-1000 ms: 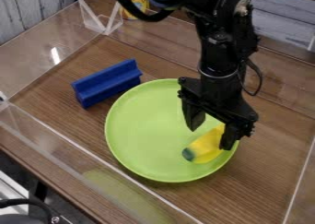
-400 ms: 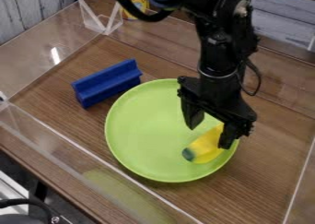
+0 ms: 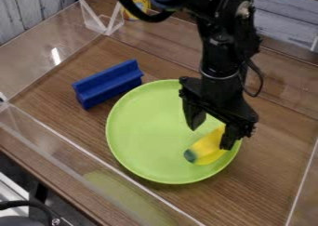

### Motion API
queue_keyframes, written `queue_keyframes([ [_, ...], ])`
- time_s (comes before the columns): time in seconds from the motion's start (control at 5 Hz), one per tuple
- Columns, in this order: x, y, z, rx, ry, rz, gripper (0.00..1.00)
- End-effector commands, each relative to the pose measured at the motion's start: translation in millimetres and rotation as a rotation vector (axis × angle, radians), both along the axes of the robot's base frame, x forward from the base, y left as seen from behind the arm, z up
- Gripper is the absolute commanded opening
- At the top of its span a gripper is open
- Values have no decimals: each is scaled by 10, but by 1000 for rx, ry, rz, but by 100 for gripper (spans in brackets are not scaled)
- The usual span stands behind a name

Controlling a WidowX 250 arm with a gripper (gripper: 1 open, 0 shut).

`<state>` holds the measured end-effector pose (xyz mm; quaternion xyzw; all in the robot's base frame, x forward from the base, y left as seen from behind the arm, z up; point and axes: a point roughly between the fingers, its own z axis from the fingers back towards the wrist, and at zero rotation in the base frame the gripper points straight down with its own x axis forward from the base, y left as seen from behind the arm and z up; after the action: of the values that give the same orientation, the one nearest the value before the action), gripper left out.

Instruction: Remove the banana from inside the green plate and put it on the table

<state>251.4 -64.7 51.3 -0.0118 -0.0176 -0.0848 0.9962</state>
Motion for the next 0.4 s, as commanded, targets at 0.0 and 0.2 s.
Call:
queue_keyframes([
  [0.0,44,18,45,2,-27,1,100],
  [0.2,54,23,37,4,-30,1,100],
])
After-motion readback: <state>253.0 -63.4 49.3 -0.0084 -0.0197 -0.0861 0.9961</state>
